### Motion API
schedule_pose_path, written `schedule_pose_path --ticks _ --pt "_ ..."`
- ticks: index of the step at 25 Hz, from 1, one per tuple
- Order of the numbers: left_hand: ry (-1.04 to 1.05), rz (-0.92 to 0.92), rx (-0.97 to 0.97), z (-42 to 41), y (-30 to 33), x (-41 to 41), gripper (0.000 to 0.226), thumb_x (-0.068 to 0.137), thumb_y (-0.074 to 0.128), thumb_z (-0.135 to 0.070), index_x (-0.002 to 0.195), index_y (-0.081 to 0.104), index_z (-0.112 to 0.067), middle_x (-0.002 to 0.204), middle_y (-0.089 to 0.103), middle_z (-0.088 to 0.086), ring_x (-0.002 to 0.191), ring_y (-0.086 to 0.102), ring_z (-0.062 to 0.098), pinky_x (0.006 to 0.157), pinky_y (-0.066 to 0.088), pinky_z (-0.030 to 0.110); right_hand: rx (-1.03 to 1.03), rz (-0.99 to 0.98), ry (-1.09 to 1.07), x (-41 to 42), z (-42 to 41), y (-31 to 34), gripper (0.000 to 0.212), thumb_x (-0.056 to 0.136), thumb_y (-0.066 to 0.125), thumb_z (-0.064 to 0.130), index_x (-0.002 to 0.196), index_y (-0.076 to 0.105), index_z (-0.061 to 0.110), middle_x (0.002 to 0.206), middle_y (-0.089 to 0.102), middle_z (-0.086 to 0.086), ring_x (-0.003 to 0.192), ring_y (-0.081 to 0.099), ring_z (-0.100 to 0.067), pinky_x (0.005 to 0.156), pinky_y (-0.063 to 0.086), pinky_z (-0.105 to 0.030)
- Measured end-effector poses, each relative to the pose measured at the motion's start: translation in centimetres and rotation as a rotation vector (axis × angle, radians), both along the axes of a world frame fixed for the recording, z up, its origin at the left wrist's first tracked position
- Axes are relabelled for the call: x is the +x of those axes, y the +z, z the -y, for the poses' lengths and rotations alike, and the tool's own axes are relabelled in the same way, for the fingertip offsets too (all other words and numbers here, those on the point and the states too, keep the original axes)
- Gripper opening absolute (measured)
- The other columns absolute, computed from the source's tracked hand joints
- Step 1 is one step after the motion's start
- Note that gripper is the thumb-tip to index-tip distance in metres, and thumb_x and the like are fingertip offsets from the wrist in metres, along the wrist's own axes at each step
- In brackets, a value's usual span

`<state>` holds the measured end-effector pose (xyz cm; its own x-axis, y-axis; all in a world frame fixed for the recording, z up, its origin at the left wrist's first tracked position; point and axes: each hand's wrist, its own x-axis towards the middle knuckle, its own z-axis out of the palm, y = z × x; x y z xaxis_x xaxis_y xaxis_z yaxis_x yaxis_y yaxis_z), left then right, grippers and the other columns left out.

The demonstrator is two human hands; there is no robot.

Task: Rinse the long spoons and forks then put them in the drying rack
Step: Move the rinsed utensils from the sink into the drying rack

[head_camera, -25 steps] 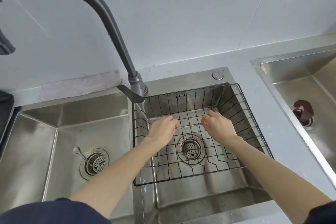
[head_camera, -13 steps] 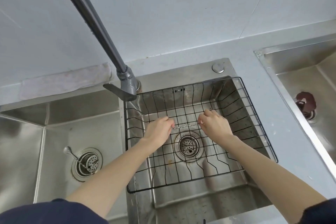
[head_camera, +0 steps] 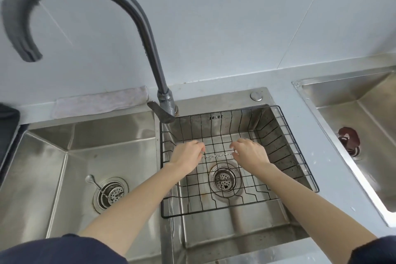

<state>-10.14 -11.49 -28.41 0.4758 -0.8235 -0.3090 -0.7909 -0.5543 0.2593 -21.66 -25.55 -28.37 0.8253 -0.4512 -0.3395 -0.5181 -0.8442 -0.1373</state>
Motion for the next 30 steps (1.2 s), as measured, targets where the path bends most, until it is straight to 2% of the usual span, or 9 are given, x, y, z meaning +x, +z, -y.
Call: schedule_pose_path --ticks 5,10,15,18,21,27,30 --pt "0.023 0.081 -0.05 -3.9 2.7 -0.1 0.029 0.098 0.038 -0.019 0.12 0.056 -0.014 0.12 0.062 0.003 0.105 0.062 0.022 0.089 0.051 0.034 -0.015 0.048 0.028 0.3 -4.1 3.0 0.033 0.093 0.045 0.014 0.125 0.052 0.014 0.126 0.059 -0.007 0.113 0.056 -0.031 0.088 0.048 -0.038" --pt "0.076 0.148 -0.086 -9.8 4.2 1.2 0.033 0.096 0.039 -0.021 0.123 0.057 -0.016 0.127 0.062 0.003 0.111 0.061 0.023 0.093 0.051 0.036 0.005 0.124 0.109 1.6 -9.3 5.2 0.038 0.094 0.045 0.02 0.132 0.048 0.016 0.13 0.057 -0.007 0.12 0.052 -0.028 0.095 0.044 -0.037" --pt "0.107 0.192 -0.008 -16.7 4.4 2.9 0.037 0.096 0.036 -0.019 0.13 0.05 -0.015 0.138 0.053 0.004 0.125 0.051 0.022 0.106 0.04 0.038 0.046 0.162 0.189 3.7 -15.1 6.1 0.038 0.095 0.045 0.021 0.131 0.048 0.014 0.133 0.054 -0.007 0.12 0.051 -0.028 0.097 0.043 -0.04" --pt "0.131 0.186 0.071 -20.3 3.9 3.7 0.04 0.096 0.036 -0.021 0.135 0.043 -0.016 0.141 0.048 0.005 0.129 0.046 0.023 0.106 0.035 0.039 0.066 0.18 0.218 5.1 -18.3 5.8 0.043 0.094 0.045 0.019 0.136 0.042 0.015 0.139 0.048 -0.005 0.124 0.047 -0.029 0.099 0.04 -0.04" --pt "0.155 0.182 0.112 -23.4 3.4 4.6 0.041 0.095 0.036 -0.022 0.136 0.041 -0.015 0.141 0.047 0.006 0.129 0.045 0.023 0.107 0.035 0.039 0.078 0.148 0.245 6.3 -21.1 5.0 0.045 0.094 0.046 0.023 0.138 0.039 0.016 0.144 0.043 -0.004 0.129 0.042 -0.028 0.103 0.038 -0.04" --pt "0.196 0.106 0.174 -27.4 1.8 6.8 0.051 0.096 0.038 -0.027 0.145 0.025 -0.016 0.156 0.023 0.008 0.141 0.029 0.023 0.114 0.026 0.041 0.121 0.051 0.247 8.8 -25.6 2.4 0.044 0.095 0.044 0.024 0.138 0.039 0.016 0.141 0.046 -0.007 0.129 0.042 -0.028 0.106 0.036 -0.04" --pt "0.178 0.073 0.197 -28.6 0.4 7.9 0.051 0.095 0.04 -0.026 0.144 0.027 -0.016 0.154 0.028 0.008 0.14 0.03 0.023 0.113 0.027 0.04 0.146 -0.001 0.194 9.6 -27.3 0.7 0.042 0.095 0.044 0.022 0.136 0.041 0.015 0.137 0.048 -0.009 0.126 0.045 -0.03 0.104 0.037 -0.04"
